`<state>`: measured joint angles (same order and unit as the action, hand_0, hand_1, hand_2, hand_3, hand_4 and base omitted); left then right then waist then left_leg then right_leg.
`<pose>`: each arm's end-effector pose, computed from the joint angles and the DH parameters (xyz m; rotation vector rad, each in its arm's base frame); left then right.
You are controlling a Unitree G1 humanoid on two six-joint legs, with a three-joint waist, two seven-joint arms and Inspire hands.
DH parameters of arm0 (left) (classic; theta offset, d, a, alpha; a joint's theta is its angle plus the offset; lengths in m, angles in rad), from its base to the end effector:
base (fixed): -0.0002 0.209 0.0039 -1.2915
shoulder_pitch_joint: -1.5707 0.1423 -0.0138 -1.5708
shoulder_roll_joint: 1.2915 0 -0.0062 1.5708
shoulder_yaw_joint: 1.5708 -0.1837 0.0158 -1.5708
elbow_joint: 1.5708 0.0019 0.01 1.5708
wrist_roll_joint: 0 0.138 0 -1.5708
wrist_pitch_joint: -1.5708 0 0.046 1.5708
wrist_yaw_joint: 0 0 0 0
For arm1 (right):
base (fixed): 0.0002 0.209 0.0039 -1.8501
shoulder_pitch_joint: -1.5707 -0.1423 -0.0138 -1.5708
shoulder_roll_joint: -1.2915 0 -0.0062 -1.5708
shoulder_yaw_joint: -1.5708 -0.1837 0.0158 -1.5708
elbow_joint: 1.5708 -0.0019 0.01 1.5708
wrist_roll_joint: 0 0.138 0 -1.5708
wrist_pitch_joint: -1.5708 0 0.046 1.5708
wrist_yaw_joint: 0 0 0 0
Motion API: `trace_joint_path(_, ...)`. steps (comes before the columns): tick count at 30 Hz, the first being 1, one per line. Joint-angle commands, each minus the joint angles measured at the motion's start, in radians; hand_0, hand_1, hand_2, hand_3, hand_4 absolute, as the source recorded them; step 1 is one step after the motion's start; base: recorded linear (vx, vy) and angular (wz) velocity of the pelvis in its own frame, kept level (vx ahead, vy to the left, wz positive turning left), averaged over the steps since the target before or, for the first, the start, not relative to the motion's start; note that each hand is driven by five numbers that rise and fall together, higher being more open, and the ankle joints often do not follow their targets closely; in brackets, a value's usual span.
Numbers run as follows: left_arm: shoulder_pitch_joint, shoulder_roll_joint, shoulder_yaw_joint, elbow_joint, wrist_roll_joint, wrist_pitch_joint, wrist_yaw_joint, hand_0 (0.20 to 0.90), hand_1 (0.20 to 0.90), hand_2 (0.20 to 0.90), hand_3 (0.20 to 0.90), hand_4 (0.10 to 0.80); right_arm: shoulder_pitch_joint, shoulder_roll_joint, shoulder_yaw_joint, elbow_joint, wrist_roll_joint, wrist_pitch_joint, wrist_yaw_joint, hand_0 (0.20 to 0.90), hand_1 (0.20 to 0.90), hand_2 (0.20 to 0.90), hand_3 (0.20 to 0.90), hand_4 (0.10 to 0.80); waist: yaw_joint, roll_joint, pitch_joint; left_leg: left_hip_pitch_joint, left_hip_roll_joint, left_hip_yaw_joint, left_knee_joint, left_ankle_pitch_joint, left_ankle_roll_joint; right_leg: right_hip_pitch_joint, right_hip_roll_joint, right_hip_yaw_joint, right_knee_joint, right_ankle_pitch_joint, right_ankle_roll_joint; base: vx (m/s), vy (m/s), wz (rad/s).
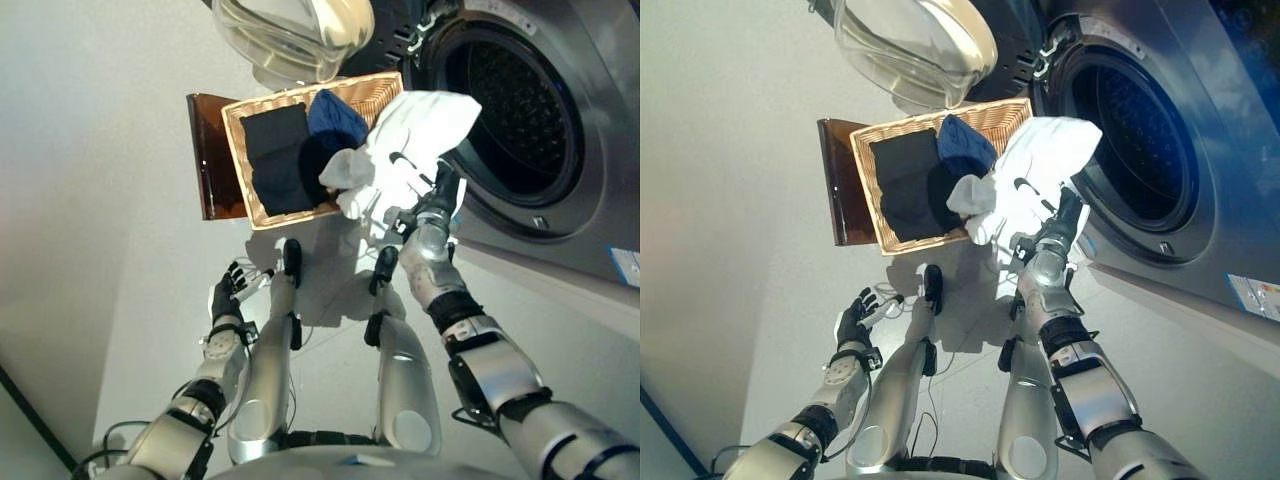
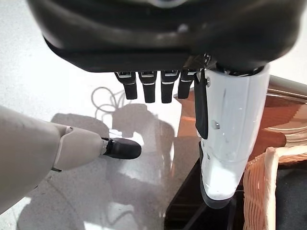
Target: Pick up the clothes and place them into the washing machine
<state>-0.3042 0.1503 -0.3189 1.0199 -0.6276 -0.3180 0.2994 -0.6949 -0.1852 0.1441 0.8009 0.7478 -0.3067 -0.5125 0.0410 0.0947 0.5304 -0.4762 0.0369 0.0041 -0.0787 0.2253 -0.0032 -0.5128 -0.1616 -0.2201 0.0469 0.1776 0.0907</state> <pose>0.2124 0.1587 -0.0549 -0.1587 0.4821 0.3283 0.3224 -0.1494 0.0861 0.4707 -0.0129 -0.4712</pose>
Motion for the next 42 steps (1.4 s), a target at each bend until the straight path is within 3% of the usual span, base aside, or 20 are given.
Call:
trace_joint_path(1, 0.076, -0.009, 0.009, 0.024, -0.041, -0.042, 0.006, 0.900, 0.900, 0.900, 0.900, 0.800, -0.029, 0.014, -0.049, -0.095, 0.155, -0.187, 0.094, 0.200, 0.200, 0.200, 0.200, 0.300, -0.015, 0.044, -0.051, -0.023, -0.011, -0.006, -0.009, -0.029, -0.077, 0.037, -0.065, 0.113, 0.107, -0.135, 0.062, 0.026, 0.001, -0.06)
trace_joint_path(6, 0.081, -0.023, -0.001, 0.029, -0.061, -0.043, -0.010, 0.900, 0.900, 0.900, 0.900, 0.800, -0.076, 0.036, -0.126, -0.090, 0.340, -0.246, 0.157, 0.200, 0.200, 0.200, 0.200, 0.300, -0.012, 0.062, -0.051, -0.020, -0.015, -0.001, -0.009, -0.035, -0.079, 0.038, -0.069, 0.120, 0.105, -0.139, 0.064, 0.018, -0.002, -0.04)
trace_joint_path(19, 0.084, -0.025, -0.010, 0.046, -0.073, -0.044, -0.033, 0.900, 0.900, 0.900, 0.900, 0.800, -0.256, -0.114, -0.233, -0.021, 0.447, -0.308, 0.149, 0.200, 0.200, 0.200, 0.200, 0.300, -0.010, 0.091, -0.063, -0.021, -0.026, -0.004, -0.009, -0.043, -0.083, 0.026, -0.077, 0.132, 0.123, -0.155, 0.062, 0.000, 0.000, 0.00)
trace_joint_path(35, 0.108, 0.000, -0.039, 0.064, -0.076, -0.049, -0.070, 0.900, 0.900, 0.900, 0.900, 0.800, -0.590, -0.497, -0.223, 0.255, 0.541, -0.265, 0.117, 0.200, 0.200, 0.200, 0.200, 0.300, 0.026, 0.129, -0.098, -0.038, -0.039, -0.008, -0.009, -0.044, -0.088, -0.011, -0.075, 0.159, 0.150, -0.174, 0.061, 0.009, -0.002, -0.01)
trace_joint_path(42, 0.110, 0.006, -0.050, 0.050, -0.095, -0.054, -0.083, 0.900, 0.900, 0.900, 0.900, 0.800, -0.682, -0.608, -0.194, 0.340, 0.590, -0.247, 0.107, 0.200, 0.200, 0.200, 0.200, 0.300, 0.035, 0.145, -0.104, -0.058, -0.045, -0.005, -0.009, -0.039, -0.092, -0.041, -0.074, 0.174, 0.161, -0.179, 0.060, 0.000, 0.000, 0.00)
